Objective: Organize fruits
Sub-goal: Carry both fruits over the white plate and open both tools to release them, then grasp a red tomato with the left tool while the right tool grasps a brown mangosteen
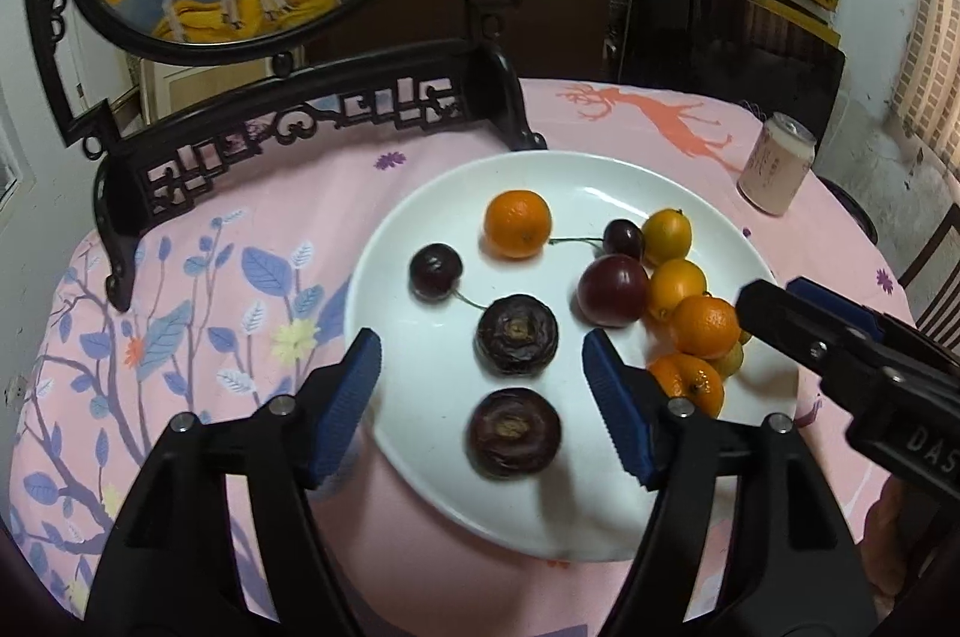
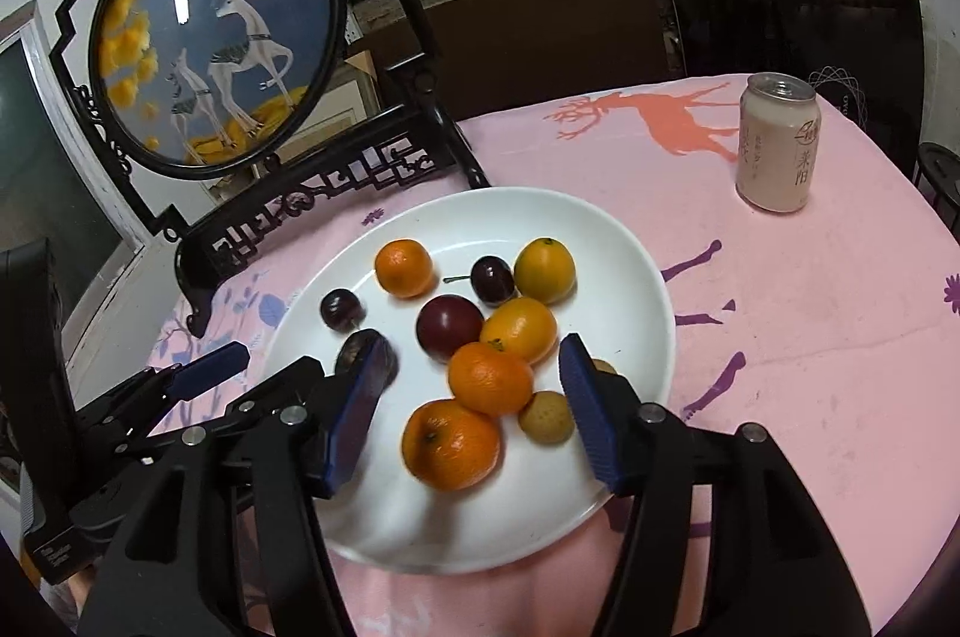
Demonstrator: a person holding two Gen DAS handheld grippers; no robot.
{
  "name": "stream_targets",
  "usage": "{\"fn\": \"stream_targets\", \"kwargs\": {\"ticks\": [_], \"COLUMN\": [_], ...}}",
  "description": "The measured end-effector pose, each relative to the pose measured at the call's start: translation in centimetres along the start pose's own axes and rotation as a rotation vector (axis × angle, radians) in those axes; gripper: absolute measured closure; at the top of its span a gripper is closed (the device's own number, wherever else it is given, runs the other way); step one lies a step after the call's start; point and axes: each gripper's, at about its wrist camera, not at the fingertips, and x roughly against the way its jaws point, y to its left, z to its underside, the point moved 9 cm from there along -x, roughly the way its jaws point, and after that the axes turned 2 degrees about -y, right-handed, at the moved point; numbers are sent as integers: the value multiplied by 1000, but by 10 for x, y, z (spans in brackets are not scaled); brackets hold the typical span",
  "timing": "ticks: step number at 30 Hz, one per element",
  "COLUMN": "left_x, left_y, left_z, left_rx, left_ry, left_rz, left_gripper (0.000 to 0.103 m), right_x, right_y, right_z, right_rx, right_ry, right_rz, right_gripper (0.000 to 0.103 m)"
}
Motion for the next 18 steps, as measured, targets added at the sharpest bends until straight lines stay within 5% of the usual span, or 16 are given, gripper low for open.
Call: {"fn": "stream_targets", "kwargs": {"ticks": [11,18], "left_x": [49,85], "left_y": [24,-14], "left_z": [60,107], "left_rx": [54,-114], "left_ry": [33,26], "left_rz": [23,64], "left_gripper": [20,14], "right_x": [68,110], "right_y": [7,-29], "right_z": [46,101], "right_rx": [10,-42], "right_ry": [28,23], "right_rz": [-38,-2], "right_gripper": [42,28]}}
